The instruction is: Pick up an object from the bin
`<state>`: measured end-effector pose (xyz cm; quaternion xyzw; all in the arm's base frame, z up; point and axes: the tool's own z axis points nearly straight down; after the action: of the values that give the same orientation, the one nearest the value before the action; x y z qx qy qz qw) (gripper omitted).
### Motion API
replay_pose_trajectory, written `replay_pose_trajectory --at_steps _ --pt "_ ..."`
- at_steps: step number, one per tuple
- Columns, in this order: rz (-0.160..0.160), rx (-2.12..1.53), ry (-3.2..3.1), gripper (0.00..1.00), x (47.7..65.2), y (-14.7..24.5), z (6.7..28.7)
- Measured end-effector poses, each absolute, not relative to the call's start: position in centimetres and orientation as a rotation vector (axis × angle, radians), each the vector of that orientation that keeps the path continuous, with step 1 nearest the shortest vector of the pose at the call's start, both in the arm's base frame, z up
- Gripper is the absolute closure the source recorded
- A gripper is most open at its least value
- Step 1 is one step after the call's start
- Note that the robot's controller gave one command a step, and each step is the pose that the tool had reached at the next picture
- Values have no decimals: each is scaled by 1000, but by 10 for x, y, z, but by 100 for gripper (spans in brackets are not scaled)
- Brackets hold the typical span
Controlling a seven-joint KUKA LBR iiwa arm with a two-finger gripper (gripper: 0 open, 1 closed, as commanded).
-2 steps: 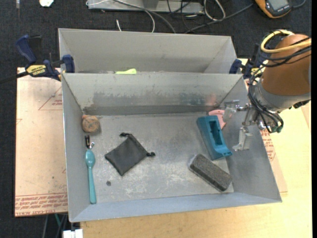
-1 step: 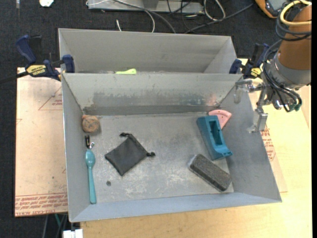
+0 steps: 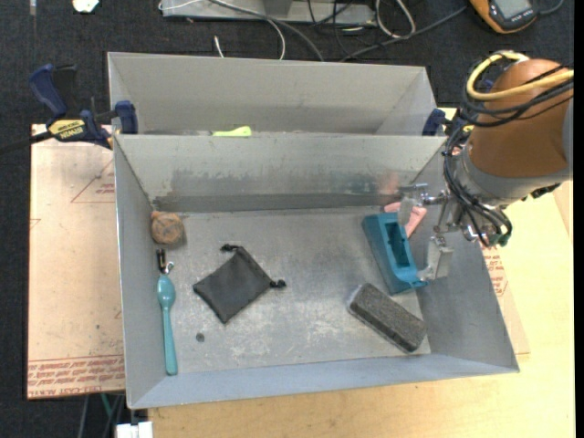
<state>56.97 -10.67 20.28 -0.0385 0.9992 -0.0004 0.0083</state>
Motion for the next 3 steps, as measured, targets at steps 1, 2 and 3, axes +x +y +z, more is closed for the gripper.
replay_pose_trajectory --at_steps 1,2,3 --pt "-13 -236 3100 0 585 -65 173" --pt "-2 -90 3117 0 546 -21 105" --pt "-5 -152 3117 0 556 -5 106"
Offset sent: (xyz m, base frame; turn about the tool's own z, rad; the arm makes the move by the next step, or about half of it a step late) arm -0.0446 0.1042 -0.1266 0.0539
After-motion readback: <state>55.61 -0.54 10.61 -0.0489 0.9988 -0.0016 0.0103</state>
